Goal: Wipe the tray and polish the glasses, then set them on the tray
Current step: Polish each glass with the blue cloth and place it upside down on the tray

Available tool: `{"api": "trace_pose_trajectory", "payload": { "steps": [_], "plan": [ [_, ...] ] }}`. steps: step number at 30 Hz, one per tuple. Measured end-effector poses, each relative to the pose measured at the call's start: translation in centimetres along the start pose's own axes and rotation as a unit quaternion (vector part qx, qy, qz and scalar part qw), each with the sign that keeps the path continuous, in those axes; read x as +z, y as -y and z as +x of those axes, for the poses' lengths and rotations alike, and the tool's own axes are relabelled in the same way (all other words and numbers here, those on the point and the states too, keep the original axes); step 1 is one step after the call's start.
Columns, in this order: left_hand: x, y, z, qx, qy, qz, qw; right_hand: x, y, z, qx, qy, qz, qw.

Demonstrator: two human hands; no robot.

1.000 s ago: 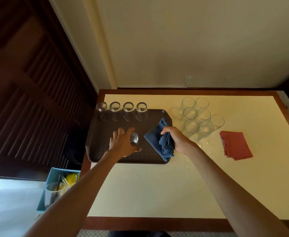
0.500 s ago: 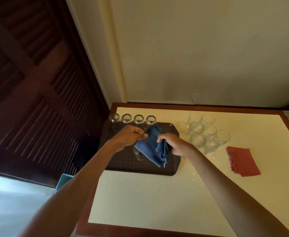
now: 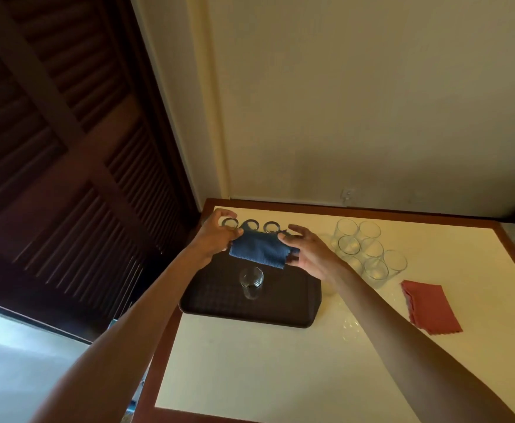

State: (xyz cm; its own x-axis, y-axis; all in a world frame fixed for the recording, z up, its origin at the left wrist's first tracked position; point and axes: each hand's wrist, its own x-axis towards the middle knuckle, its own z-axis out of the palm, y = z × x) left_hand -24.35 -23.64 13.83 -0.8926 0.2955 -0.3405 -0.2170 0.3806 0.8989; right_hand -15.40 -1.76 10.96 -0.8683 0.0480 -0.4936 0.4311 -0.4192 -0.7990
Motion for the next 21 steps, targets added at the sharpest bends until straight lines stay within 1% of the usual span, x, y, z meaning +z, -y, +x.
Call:
{"api": "trace_pose_trajectory", "payload": {
  "steps": [1,3,6,9,12,14,16,19,21],
  "plan": [
    [-0.1,-0.1,0.0,0.002,0.001,0.002,1.0,0.1,0.0,0.0,-0.016,0.002,-0.006,1.0],
    [-0.4,-0.4,-0.1,0.006,0.019,0.014,1.0,0.2,-0.1,0.3,-0.055,0.011,-0.054,0.997],
    [-0.7,-0.6,-0.3,0.022,0.063,0.052,0.996,0.2,-0.2,0.4,-0.123,0.036,-0.169,0.977],
    [-0.5,-0.1,-0.1,0.081,0.083,0.17,0.979,0.4,0.1,0.3,-0.183,0.029,-0.333,0.925],
    [-0.2,0.0,-0.4,0.148,0.048,0.282,0.947,1.0,0.2,0.5,-0.218,0.014,-0.454,0.864],
    [-0.3,-0.3,-0.6,0.181,0.031,0.323,0.928,1.3,0.1,0.8,-0.22,0.012,-0.503,0.836],
    [-0.6,-0.9,-0.6,0.201,0.034,0.355,0.912,1.4,0.1,0.8,-0.203,0.017,-0.537,0.819],
    [-1.4,-1.8,-0.3,0.201,0.074,0.401,0.891,1.3,0.2,0.9,-0.184,0.035,-0.55,0.814],
    [-1.8,-2.2,0.0,0.195,0.095,0.418,0.882,1.3,0.3,0.5,-0.17,0.053,-0.553,0.814]
  ]
}}
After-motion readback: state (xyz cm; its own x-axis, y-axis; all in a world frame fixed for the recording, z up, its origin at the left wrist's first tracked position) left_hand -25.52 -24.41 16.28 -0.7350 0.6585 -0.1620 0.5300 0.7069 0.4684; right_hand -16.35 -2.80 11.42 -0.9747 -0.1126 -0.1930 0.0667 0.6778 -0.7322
